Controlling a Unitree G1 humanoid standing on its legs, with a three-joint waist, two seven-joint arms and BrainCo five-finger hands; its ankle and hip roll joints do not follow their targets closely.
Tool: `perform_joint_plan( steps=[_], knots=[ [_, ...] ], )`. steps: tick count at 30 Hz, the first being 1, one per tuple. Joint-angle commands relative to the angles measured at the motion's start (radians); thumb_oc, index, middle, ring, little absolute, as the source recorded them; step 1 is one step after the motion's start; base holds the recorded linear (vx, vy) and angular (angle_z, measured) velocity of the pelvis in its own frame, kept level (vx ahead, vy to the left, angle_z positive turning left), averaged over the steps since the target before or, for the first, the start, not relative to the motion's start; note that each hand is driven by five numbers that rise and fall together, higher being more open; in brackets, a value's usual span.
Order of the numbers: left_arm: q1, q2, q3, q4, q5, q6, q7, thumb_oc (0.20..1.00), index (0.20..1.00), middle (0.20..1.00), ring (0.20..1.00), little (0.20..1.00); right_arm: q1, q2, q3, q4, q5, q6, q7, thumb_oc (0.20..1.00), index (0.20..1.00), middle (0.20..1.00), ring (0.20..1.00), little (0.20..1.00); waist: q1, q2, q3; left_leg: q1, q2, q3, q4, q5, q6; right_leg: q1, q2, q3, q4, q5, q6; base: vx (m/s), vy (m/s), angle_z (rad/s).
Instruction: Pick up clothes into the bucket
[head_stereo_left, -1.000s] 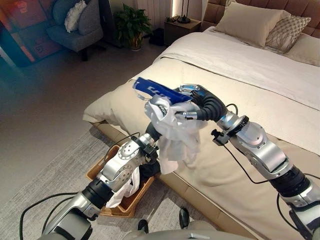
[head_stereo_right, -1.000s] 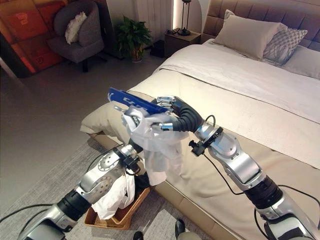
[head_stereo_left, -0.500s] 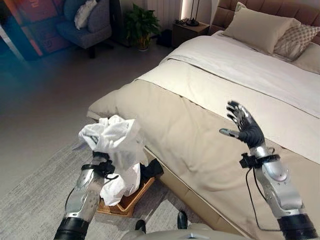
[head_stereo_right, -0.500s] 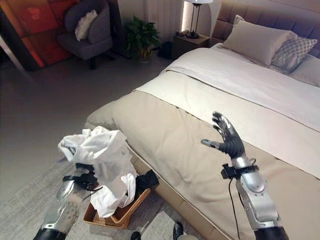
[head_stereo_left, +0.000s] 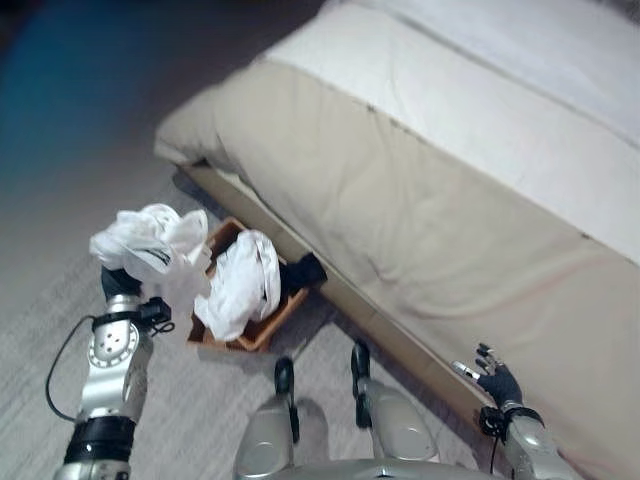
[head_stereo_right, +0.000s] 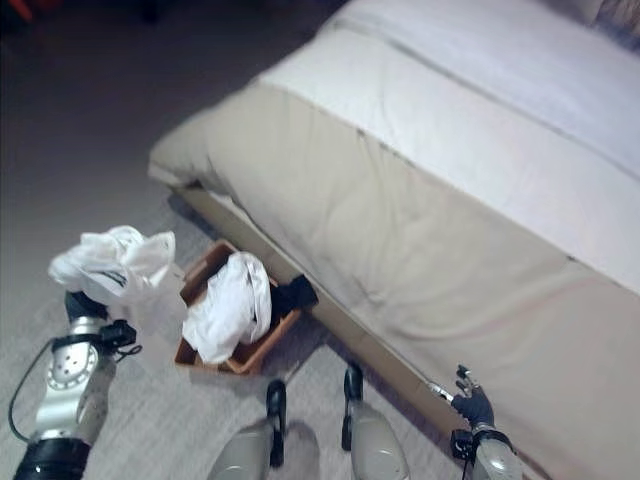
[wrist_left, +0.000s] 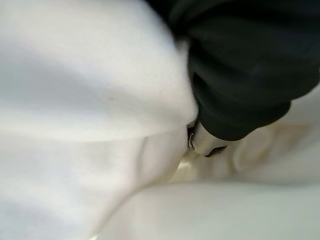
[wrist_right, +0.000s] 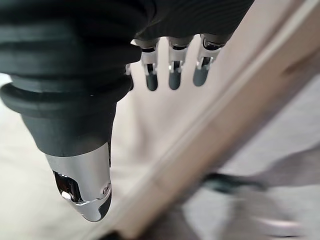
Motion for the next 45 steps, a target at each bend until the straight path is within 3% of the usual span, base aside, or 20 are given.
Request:
perform_joint_plan(
  steps=[1,9,12,13,14,15,18,25,26,27,34,45],
  knots=[
    [-0.084,0.085,0.018,0.024,0.036,-0.094,0.073,0.2,0.2,0.2,0.2,0.2,-0.01,-0.052,0.057,-0.019,-0.084,-0.028,-0.045,1.0,1.0,1.0,1.0,1.0,-0.024,-0.018,-0.009,-0.091,-0.034,-0.04,0.204,-0.102,0.029,-0.024,-0.067,-0.009,0.138,-0.051,0.04,-0.1,0.023,0.1],
    [-0.313,0.221,-0.111,0.182,0.092,-0.081,0.193,0.2,0.2,0.2,0.2,0.2,-0.091,-0.09,0.124,0.001,-0.075,-0.054,-0.093,1.0,1.0,1.0,1.0,1.0,-0.046,-0.036,0.108,-0.306,-0.046,-0.046,0.387,-0.134,0.042,-0.222,-0.084,0.013,0.3,-0.084,0.029,-0.09,0.021,0.1],
    [-0.378,0.266,-0.16,0.228,0.118,-0.073,0.212,0.2,0.2,0.2,0.2,0.2,-0.11,-0.096,0.133,-0.019,-0.057,-0.07,-0.108,1.0,1.0,1.0,1.0,1.0,-0.057,-0.042,0.108,-0.398,-0.044,-0.042,0.448,-0.151,0.047,-0.314,-0.081,0.023,0.35,-0.092,0.028,-0.03,0.035,-0.01],
    [-0.399,0.279,-0.177,0.242,0.126,-0.068,0.219,0.2,0.2,0.2,0.2,0.2,-0.115,-0.101,0.138,-0.026,-0.046,-0.077,-0.114,1.0,1.0,1.0,1.0,1.0,-0.06,-0.043,0.108,-0.409,-0.039,-0.048,0.479,-0.192,0.045,-0.328,-0.074,0.032,0.381,-0.128,0.035,-0.04,0.043,0.0],
    [-0.425,0.291,-0.191,0.255,0.126,-0.068,0.225,0.2,0.2,0.2,0.2,0.2,-0.121,-0.101,0.135,-0.033,-0.037,-0.082,-0.121,1.0,1.0,1.0,1.0,1.0,-0.064,-0.046,0.108,-0.459,-0.041,-0.039,0.495,-0.165,0.05,-0.375,-0.079,0.03,0.384,-0.1,0.029,0.05,0.032,-0.09],
    [-0.441,0.3,-0.207,0.271,0.123,-0.067,0.229,0.2,0.2,0.2,0.2,0.2,-0.122,-0.101,0.139,-0.039,-0.029,-0.087,-0.126,1.0,1.0,1.0,1.0,1.0,-0.065,-0.046,0.108,-0.476,-0.036,-0.042,0.536,-0.21,0.048,-0.393,-0.072,0.038,0.424,-0.135,0.036,-0.04,0.037,-0.14],
    [-0.52,0.325,-0.26,0.33,0.12,-0.055,0.243,0.2,0.2,0.2,0.2,0.2,-0.131,-0.109,0.143,-0.086,0.001,-0.11,-0.146,1.0,1.0,1.0,1.0,1.0,-0.081,-0.056,0.108,-0.591,-0.032,-0.046,0.617,-0.235,0.055,-0.505,-0.069,0.049,0.489,-0.148,0.04,0.0,0.025,-0.12],
    [-0.633,0.352,-0.32,0.434,0.088,-0.043,0.246,0.2,0.2,0.2,0.2,0.2,-0.143,-0.116,0.153,-0.147,0.031,-0.132,-0.175,1.0,1.0,1.0,1.0,1.0,-0.096,-0.078,0.108,-0.728,-0.023,-0.044,0.712,-0.267,0.068,-0.633,-0.062,0.056,0.558,-0.163,0.044,0.0,0.017,-0.06],
    [-0.65,0.348,-0.33,0.464,0.074,-0.034,0.246,0.718,0.718,0.718,0.718,0.718,-0.141,-0.115,0.159,-0.147,0.034,-0.133,-0.182,1.0,1.0,1.0,1.0,1.0,-0.097,-0.08,0.108,-0.751,-0.021,-0.043,0.725,-0.274,0.073,-0.655,-0.062,0.054,0.567,-0.168,0.045,0.02,0.011,-0.06],
    [-0.652,0.349,-0.331,0.465,0.073,-0.034,0.246,1.0,1.0,1.0,1.0,1.0,-0.141,-0.114,0.158,-0.147,0.034,-0.133,-0.182,1.0,1.0,1.0,1.0,1.0,-0.097,-0.08,0.108,-0.752,-0.021,-0.043,0.726,-0.274,0.073,-0.656,-0.062,0.054,0.568,-0.168,0.045,0.03,0.016,-0.07],
    [-0.687,0.324,-0.337,0.534,0.039,-0.005,0.259,1.0,1.0,1.0,1.0,1.0,-0.142,-0.104,0.182,-0.132,0.037,-0.128,-0.202,1.0,1.0,1.0,1.0,1.0,-0.096,-0.084,0.108,-0.786,-0.021,-0.042,0.744,-0.294,0.089,-0.695,-0.061,0.051,0.565,-0.169,0.048,0.03,0.006,-0.02],
    [-0.62,0.288,-0.273,0.587,0.035,0.028,0.276,1.0,1.0,1.0,1.0,1.0,-0.17,-0.1,0.215,-0.118,0.024,-0.113,-0.202,1.0,1.0,1.0,1.0,1.0,-0.085,-0.082,0.108,-0.744,-0.018,-0.038,0.677,-0.273,0.09,-0.663,-0.054,0.047,0.49,-0.145,0.049,0.0,0.0,0.0]
  ],
)
